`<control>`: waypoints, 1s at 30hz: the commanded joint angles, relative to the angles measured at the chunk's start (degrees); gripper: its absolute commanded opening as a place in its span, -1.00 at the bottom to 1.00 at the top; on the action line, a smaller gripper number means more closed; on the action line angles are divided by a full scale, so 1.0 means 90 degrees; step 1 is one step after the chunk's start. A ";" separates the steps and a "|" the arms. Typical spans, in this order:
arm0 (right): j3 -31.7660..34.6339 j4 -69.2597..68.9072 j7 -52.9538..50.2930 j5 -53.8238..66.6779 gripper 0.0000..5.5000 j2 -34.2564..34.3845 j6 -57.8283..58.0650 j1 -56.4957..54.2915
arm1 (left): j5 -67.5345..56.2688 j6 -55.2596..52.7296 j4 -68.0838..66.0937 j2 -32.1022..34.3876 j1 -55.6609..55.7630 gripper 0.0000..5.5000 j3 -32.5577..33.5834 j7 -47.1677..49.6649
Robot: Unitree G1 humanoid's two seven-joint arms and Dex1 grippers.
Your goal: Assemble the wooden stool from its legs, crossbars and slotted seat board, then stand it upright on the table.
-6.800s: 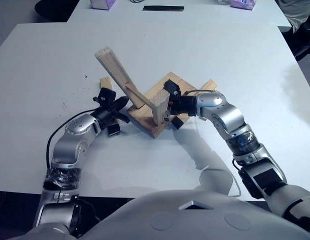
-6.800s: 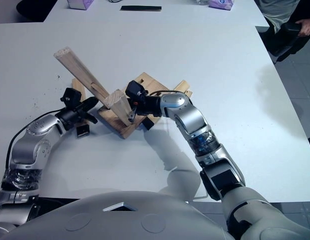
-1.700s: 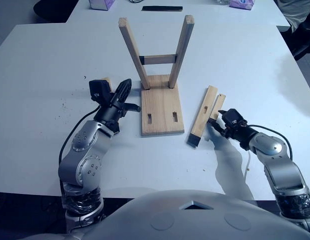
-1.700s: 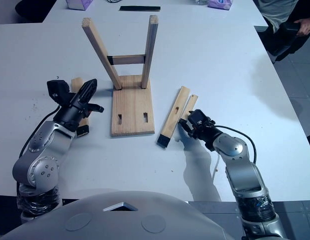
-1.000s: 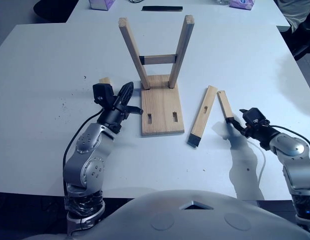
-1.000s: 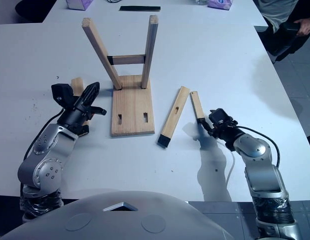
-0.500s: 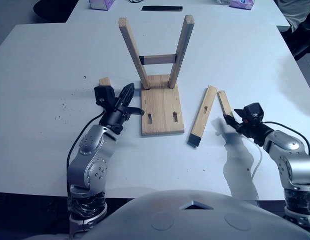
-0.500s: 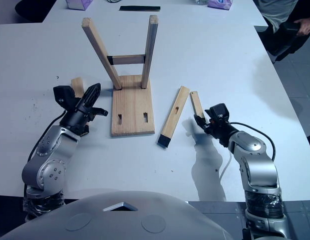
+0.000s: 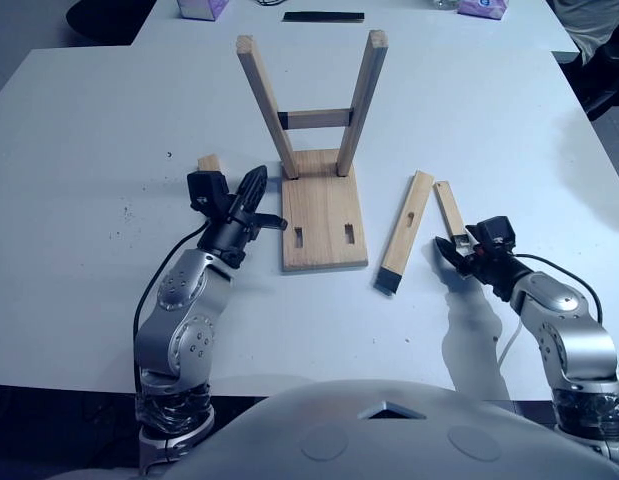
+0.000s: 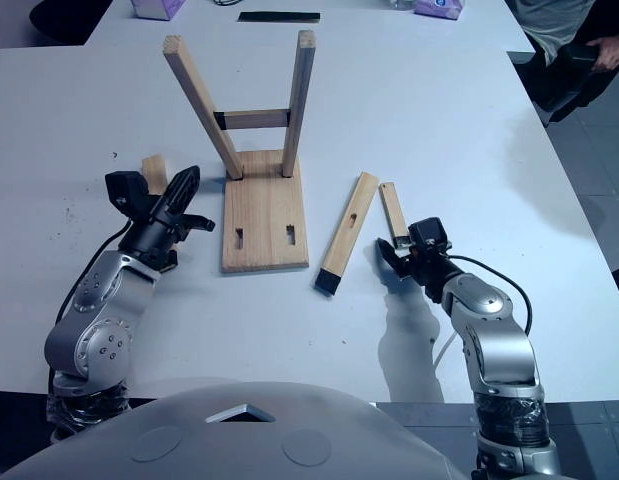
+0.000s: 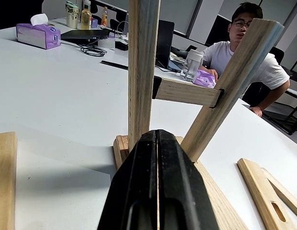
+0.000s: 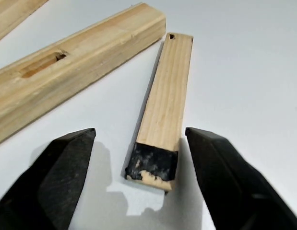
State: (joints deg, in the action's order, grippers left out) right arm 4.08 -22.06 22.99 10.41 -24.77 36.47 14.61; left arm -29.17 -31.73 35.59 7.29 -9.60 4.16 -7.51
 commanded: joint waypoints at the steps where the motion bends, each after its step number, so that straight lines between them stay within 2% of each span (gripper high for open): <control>1: -0.0061 0.0147 -0.0151 -0.0170 0.25 0.0009 -0.0105 0.0005 | 0.0039 -0.0012 -0.0040 0.0012 0.0035 -1.00 -0.0020 0.0038; 4: -0.0083 0.0237 -0.0128 -0.0181 0.25 -0.0033 -0.0118 0.0044 | 0.0048 0.0003 -0.0053 0.0002 0.0033 -1.00 -0.0012 0.0045; 6: -0.0108 0.0308 -0.0159 -0.0229 0.16 -0.0038 -0.0023 0.0062 | 0.0065 0.0020 -0.0066 -0.0018 0.0037 -1.00 -0.0023 0.0059; 10: -0.0103 0.0360 -0.0225 -0.0351 -0.07 -0.0111 0.0053 0.0263 | 0.0070 0.0005 -0.0073 -0.0021 0.0083 -1.00 -0.0029 0.0076; 15: 0.0379 0.0135 -0.0380 0.0338 -0.35 0.0313 0.1118 0.0309 | 0.0009 -0.0088 0.0017 0.0032 0.0111 -1.00 0.0040 0.0097; 18: 0.0385 -0.0091 -0.0435 0.0446 -0.51 0.0294 0.1444 0.0332 | -0.0037 -0.0178 0.0074 0.0078 0.0185 -1.00 0.0102 0.0129; 23: 0.0471 -0.0466 -0.0603 0.0556 -0.52 0.0360 0.1596 0.0016 | 0.0009 -0.0295 0.0118 0.0220 0.0497 -1.00 0.0238 0.0232; 25: 0.0750 -0.0349 -0.0758 0.0669 -0.52 0.0458 0.1413 -0.0741 | -0.0090 -0.0330 0.0185 0.0250 0.0761 -1.00 0.0431 0.0349; 30: 0.2008 0.1548 -0.1395 0.1623 -0.52 0.0949 0.0784 -0.4407 | -0.1200 -0.0358 0.0276 0.0184 0.1960 -1.00 0.0945 0.0252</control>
State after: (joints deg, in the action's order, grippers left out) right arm 14.66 -18.50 13.55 18.74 -18.84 47.68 -5.11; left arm -32.90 -34.19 36.87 8.98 0.66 9.67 -4.89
